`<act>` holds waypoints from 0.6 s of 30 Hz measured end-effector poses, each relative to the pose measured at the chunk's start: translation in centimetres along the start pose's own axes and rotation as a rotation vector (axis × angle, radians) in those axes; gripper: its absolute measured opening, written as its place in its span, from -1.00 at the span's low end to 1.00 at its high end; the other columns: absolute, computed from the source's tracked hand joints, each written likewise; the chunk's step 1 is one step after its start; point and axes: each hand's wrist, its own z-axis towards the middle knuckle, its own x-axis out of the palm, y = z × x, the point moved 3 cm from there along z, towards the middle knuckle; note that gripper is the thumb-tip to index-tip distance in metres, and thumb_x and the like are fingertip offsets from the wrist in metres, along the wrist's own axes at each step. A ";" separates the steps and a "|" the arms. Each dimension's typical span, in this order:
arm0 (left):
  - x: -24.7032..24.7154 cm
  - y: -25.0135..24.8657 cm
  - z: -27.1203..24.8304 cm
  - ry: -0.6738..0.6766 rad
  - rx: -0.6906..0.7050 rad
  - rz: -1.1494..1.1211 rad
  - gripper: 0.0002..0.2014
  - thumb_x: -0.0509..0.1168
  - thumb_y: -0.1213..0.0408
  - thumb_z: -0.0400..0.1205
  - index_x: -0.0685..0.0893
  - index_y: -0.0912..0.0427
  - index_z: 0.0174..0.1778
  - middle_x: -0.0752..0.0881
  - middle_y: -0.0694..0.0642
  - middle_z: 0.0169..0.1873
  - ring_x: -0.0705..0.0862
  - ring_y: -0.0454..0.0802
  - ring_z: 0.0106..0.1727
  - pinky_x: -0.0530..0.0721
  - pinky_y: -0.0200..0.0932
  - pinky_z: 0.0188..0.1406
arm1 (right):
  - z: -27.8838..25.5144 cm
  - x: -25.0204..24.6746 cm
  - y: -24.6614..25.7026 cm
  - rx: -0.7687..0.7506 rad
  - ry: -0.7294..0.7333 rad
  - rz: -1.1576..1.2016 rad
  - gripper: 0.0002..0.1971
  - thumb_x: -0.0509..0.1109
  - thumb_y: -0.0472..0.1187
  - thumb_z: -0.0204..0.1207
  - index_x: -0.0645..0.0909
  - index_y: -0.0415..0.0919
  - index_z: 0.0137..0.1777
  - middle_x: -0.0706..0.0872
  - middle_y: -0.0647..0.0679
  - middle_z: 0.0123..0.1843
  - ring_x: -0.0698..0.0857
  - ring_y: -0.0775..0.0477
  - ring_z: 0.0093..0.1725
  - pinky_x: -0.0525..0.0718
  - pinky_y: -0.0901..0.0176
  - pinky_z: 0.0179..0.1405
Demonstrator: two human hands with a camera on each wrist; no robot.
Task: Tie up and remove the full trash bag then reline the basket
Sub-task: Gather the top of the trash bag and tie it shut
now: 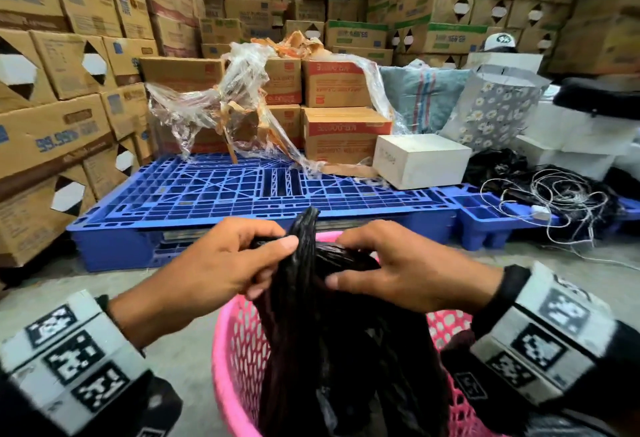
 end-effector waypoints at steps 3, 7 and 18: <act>-0.2 0.9 0.1 0.052 -0.155 -0.052 -0.67 0.26 0.21 0.58 0.46 0.16 -0.52 0.32 0.04 -0.64 0.31 -0.05 -0.65 0.31 -0.24 -0.56 | -0.1 0.2 0.8 -0.117 -0.101 -0.096 -0.87 0.43 -0.12 0.50 0.58 -0.03 -0.25 0.59 -0.02 0.38 0.62 0.02 0.25 0.57 -0.02 0.26; 0.4 1.3 -0.1 0.147 -0.212 -0.055 -0.67 0.26 0.29 0.61 0.49 0.27 -0.49 0.34 0.06 -0.65 0.31 -0.04 -0.66 0.29 -0.21 -0.57 | -0.2 -0.2 1.4 -0.205 -0.082 -0.077 -0.95 0.43 -0.21 0.49 0.72 -0.15 -0.12 0.69 0.01 0.34 0.65 0.09 0.28 0.57 0.11 0.29; 1.9 -0.2 -1.0 -0.122 0.178 0.320 -0.73 0.39 0.02 0.47 0.74 -0.08 0.08 0.81 -0.14 -0.12 0.73 -0.27 -0.17 0.61 -0.42 -0.22 | 0.7 -0.3 -0.2 0.008 -0.102 0.157 -0.86 0.37 -0.19 0.55 0.69 -0.22 -0.18 0.80 -0.12 -0.27 0.67 0.01 -0.36 0.63 0.10 -0.33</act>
